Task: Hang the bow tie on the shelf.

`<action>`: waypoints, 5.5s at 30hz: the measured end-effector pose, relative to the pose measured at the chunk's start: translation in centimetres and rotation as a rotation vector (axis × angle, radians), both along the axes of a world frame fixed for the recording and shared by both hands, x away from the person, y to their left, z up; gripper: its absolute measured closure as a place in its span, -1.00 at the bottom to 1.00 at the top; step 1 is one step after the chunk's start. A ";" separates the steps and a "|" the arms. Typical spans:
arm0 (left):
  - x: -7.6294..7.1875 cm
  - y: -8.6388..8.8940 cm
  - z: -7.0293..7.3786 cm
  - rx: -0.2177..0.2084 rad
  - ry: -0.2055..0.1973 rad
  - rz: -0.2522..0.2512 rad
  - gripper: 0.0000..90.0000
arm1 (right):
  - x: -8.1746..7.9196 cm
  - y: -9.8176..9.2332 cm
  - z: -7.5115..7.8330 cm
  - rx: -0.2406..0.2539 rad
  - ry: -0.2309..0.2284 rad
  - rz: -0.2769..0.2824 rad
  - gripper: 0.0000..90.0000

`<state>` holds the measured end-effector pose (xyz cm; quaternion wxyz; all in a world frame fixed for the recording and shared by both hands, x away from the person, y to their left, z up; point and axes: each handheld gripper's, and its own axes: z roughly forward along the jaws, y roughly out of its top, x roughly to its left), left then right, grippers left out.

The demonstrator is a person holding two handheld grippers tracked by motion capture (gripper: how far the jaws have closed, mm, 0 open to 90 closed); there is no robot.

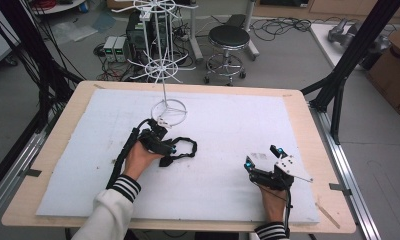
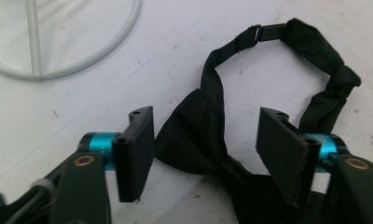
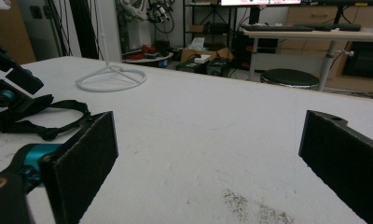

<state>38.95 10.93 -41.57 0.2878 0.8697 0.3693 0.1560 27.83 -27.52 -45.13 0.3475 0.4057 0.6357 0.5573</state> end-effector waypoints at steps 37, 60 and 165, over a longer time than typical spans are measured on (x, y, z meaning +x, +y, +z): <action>-0.2 -0.4 -0.2 0.013 -0.004 0.039 0.83 | 0.0 0.1 0.0 -0.003 0.005 0.000 -0.92; -2.2 1.3 3.4 -0.225 -0.192 0.000 0.84 | 0.0 0.1 0.0 -0.003 0.005 0.000 -0.92; 1.4 11.3 14.9 -0.586 -0.551 0.026 -0.69 | 0.1 0.2 0.0 -0.012 0.017 -0.001 -0.92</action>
